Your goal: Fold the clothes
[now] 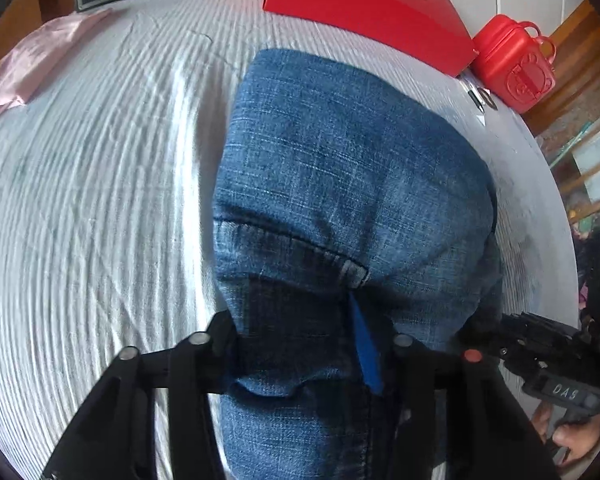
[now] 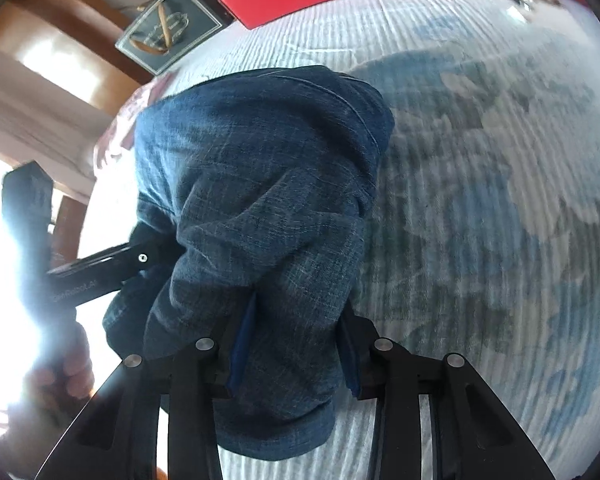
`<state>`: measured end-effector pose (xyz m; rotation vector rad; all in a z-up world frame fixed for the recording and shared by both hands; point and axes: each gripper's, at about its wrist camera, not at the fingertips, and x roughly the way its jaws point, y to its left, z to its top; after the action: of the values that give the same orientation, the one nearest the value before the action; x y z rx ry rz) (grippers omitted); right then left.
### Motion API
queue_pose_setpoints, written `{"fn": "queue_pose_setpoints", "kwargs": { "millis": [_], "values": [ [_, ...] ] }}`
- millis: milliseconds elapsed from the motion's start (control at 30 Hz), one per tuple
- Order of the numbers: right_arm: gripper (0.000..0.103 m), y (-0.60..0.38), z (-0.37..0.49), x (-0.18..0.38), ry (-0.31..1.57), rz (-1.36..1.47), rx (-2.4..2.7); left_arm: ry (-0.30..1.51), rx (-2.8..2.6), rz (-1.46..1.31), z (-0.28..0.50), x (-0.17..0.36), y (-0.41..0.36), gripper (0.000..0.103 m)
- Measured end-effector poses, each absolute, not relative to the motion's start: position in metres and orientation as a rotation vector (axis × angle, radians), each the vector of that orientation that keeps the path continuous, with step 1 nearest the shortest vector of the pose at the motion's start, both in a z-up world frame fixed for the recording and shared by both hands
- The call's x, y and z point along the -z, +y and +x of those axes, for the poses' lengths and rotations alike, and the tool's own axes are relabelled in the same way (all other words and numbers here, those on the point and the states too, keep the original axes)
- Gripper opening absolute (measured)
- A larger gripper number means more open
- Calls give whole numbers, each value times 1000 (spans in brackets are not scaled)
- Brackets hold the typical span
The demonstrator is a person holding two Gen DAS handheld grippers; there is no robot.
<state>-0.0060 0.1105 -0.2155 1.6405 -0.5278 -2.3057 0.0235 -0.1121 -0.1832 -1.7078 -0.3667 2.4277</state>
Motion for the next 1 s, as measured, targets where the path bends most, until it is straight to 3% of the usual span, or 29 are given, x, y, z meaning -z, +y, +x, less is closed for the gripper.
{"fn": "queue_pose_setpoints", "kwargs": {
  "millis": [100,167,567,800,833,1000],
  "values": [
    [18,104,-1,201,-475,1595,2336,-454,-2471,-1682,33,167,-112,23],
    [17,109,0,189,-504,1544,2313,-471,-2490,-1659,39,155,-110,22],
    [16,81,-6,113,-461,1211,2218,-403,-2730,-1509,68,55,-142,21],
    [15,70,-16,124,-378,1289,2270,-556,-2584,-1568,73,82,-192,21],
    [15,80,-14,134,-389,1334,2285,-557,-2543,-1581,71,92,-191,22],
    [19,111,-11,193,-477,1580,2281,-390,-2455,-1630,57,134,-165,57]
  ]
}}
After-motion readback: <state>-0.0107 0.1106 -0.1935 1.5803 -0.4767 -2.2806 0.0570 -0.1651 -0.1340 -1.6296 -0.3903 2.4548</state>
